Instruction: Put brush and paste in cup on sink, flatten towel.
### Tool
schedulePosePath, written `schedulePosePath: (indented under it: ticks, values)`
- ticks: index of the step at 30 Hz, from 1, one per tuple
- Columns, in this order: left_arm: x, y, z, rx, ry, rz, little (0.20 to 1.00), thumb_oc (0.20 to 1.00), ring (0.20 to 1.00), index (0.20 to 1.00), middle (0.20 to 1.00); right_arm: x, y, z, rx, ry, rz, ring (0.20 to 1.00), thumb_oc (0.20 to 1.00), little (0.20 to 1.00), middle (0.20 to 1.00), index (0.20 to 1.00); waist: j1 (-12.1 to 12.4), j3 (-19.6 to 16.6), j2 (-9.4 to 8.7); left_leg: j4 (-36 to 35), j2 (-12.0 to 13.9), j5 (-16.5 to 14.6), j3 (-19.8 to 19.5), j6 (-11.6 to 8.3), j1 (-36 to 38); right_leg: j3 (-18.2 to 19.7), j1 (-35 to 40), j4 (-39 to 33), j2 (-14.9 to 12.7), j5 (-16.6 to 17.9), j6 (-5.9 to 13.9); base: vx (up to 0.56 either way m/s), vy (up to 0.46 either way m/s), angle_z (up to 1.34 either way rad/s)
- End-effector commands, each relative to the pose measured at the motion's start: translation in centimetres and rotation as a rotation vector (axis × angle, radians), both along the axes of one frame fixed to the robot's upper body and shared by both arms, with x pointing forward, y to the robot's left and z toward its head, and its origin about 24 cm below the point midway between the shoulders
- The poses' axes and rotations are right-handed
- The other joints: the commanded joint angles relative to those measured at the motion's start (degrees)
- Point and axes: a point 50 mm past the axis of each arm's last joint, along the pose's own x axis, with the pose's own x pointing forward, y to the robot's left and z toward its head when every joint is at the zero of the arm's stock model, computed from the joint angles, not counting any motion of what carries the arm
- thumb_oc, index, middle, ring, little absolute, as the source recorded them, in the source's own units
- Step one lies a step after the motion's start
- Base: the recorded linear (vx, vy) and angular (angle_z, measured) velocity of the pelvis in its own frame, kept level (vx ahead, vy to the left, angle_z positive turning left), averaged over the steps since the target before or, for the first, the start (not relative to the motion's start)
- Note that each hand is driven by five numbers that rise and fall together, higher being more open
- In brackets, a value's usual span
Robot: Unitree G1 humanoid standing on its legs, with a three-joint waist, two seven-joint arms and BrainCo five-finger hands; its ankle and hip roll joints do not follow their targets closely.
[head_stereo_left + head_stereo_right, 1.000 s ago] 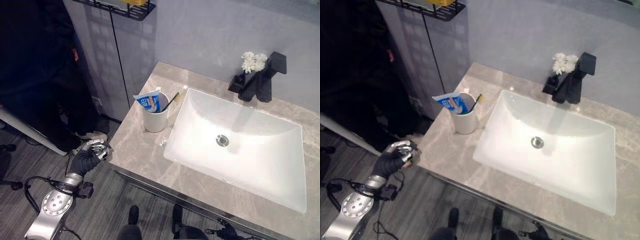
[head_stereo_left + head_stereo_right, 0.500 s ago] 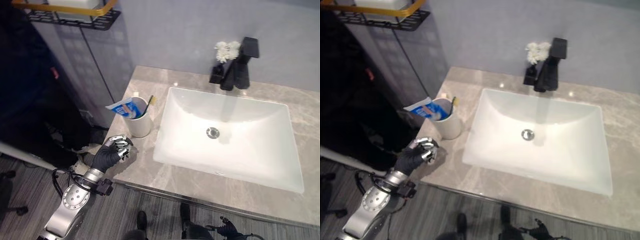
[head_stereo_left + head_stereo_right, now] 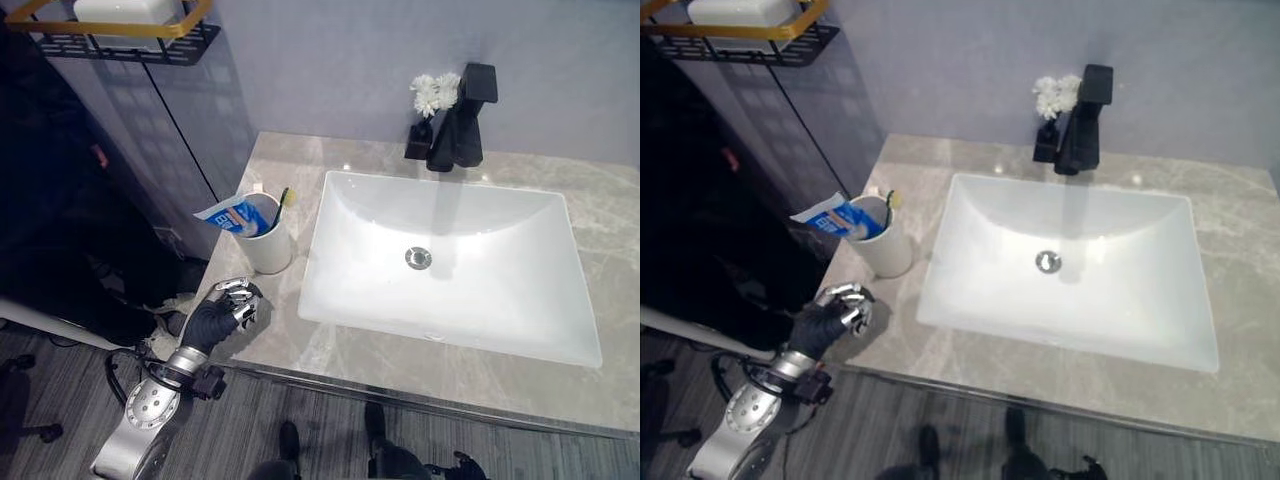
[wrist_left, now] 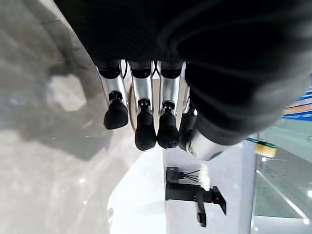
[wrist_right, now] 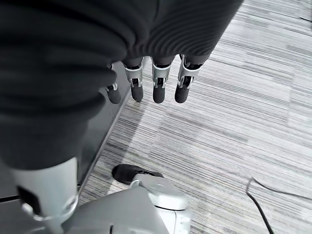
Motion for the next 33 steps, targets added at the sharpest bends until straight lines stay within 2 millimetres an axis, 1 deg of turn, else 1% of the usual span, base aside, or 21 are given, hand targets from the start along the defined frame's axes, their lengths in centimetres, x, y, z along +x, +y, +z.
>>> schedulePosePath:
  ticks: [1,8,13,16,21,27,33]
  values:
    - [0.5,0.4,2.5,-0.043,-0.122,0.033,0.2,0.2,0.2,0.2,0.2,0.8,0.6,0.0,0.009,-0.02,0.013,1.0,1.0,1.0,1.0,1.0,-0.96,2.48,-2.46,0.55,-1.52,-1.61,-0.46,0.93,-0.47,-0.96,1.82,1.11,-3.91,-2.42,3.66,-0.01,0.001,-0.15]
    - [0.6,0.4,2.6,-0.077,-0.113,0.043,0.2,0.2,0.2,0.2,0.2,0.9,0.4,0.1,0.009,-0.02,-0.015,1.0,1.0,1.0,1.0,1.0,-1.34,3.56,-1.93,0.38,-1.31,-0.99,-0.36,0.71,-2.04,-0.55,0.1,1.0,-3.83,-2.11,3.5,0.0,-0.001,-0.03]
    - [0.8,0.3,2.8,-0.082,-0.116,0.049,0.2,0.2,0.2,0.2,0.2,0.9,0.4,0.0,0.01,-0.013,-0.012,1.0,1.0,1.0,1.0,1.0,-1.53,3.69,-1.9,0.34,-1.16,-0.87,-0.03,0.61,-2.46,-0.12,-0.5,0.92,-3.79,-1.95,3.48,0.0,-0.001,-0.01]
    - [1.8,0.4,3.3,-0.103,-0.134,0.08,0.2,0.2,0.2,0.2,0.2,1.3,0.4,0.1,0.013,-0.015,-0.01,1.0,1.0,1.0,1.0,1.0,-2.05,3.93,-1.74,0.29,-0.82,-0.74,0.21,0.43,-3.15,0.33,-1.6,0.89,-3.47,-1.82,3.31,0.0,-0.005,-0.01]
    - [2.5,1.0,3.8,-0.1,-0.165,0.135,0.2,0.2,0.2,0.2,0.2,1.7,0.3,0.3,0.022,-0.043,-0.023,1.0,1.0,1.0,1.0,1.0,-2.55,4.54,-1.82,0.37,-0.37,-0.71,0.58,0.29,-3.39,0.94,-2.3,1.19,-2.9,-1.96,3.05,0.0,-0.009,-0.07]
    - [3.3,1.3,4.2,-0.093,-0.188,0.165,0.2,0.2,0.2,0.2,0.2,1.7,0.5,0.2,0.029,-0.039,-0.009,1.0,1.0,1.0,1.0,1.0,-2.98,4.5,-2.2,0.34,0.13,-0.71,1.12,0.01,-3.47,1.54,-2.7,1.24,-2.31,-2.06,2.74,0.01,-0.014,-0.07]
    - [4.6,1.4,5.4,-0.072,-0.247,0.202,0.2,0.2,0.2,0.2,0.2,1.6,0.5,0.3,0.031,-0.045,-0.002,1.0,1.0,1.0,1.0,1.0,-3.99,4.46,-2.8,0.27,0.84,-0.58,1.98,-0.48,-3.86,2.25,-3.75,1.12,-1.64,-1.92,2.65,0.0,-0.014,-0.07]
